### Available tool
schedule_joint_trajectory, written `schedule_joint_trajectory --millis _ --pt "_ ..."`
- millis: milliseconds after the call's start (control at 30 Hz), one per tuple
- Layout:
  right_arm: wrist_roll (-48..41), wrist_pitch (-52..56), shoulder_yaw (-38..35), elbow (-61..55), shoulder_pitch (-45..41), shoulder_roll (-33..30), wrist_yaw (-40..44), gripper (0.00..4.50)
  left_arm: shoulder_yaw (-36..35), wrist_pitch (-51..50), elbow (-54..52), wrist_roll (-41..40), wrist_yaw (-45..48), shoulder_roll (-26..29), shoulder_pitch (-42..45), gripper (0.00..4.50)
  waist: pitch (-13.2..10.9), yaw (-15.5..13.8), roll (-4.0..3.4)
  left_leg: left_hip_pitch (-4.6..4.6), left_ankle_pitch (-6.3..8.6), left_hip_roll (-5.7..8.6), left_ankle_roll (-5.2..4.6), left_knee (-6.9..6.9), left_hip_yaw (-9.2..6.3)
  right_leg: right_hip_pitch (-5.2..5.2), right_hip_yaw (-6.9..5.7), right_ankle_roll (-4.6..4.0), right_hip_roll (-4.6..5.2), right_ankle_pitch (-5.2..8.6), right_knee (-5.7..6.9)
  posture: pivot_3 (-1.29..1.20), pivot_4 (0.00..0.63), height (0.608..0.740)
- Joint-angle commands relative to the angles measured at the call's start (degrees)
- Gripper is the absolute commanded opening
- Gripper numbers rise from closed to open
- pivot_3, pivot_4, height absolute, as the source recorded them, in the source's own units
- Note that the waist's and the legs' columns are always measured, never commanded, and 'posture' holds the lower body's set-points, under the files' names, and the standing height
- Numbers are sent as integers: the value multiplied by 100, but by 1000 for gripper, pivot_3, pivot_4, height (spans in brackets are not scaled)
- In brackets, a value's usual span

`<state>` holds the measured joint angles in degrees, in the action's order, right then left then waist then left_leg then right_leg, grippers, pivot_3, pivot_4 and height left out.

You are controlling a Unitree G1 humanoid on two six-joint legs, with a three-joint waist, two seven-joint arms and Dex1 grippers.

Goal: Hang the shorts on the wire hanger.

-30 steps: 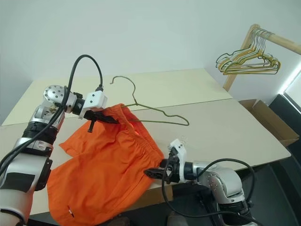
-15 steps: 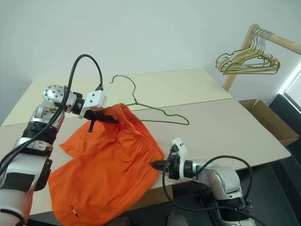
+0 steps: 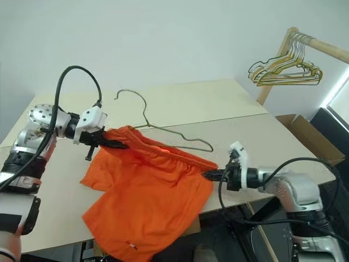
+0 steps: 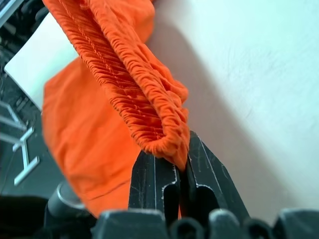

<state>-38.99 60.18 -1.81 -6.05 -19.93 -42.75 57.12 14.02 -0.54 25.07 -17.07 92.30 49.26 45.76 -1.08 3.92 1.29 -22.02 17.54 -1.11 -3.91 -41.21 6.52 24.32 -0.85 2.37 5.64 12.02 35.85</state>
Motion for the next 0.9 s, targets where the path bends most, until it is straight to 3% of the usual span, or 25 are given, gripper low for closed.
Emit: schedule_joint_trajectory --millis 33,433,667,900 --pt "56 -52 -92 207 -180 -472 317 21 -92 -64 -278 -249 20 498 -194 0 0 -13 0 0 0 -2 0 0 0 0 0 0 0 0 0 -40 0 740" --pt "181 -470 33 244 -148 -1091 876 21 -149 149 5 624 -627 374 -372 0 0 -193 0 -5 -3 5 6 -4 2 -1 -7 0 4 1 -6 -46 0 740" --pt "53 -831 -132 -150 -145 -1259 995 21 174 562 15 1061 -277 417 -536 0 0 -149 -1 -4 -4 6 6 -3 4 1 -5 0 3 1 -4 -62 0 740" --pt "102 -869 222 -905 -423 -1174 883 21 310 560 119 1222 -547 -182 -329 0 0 -156 -1 -4 -2 4 3 -4 4 1 -7 0 4 1 -3 -67 0 740"
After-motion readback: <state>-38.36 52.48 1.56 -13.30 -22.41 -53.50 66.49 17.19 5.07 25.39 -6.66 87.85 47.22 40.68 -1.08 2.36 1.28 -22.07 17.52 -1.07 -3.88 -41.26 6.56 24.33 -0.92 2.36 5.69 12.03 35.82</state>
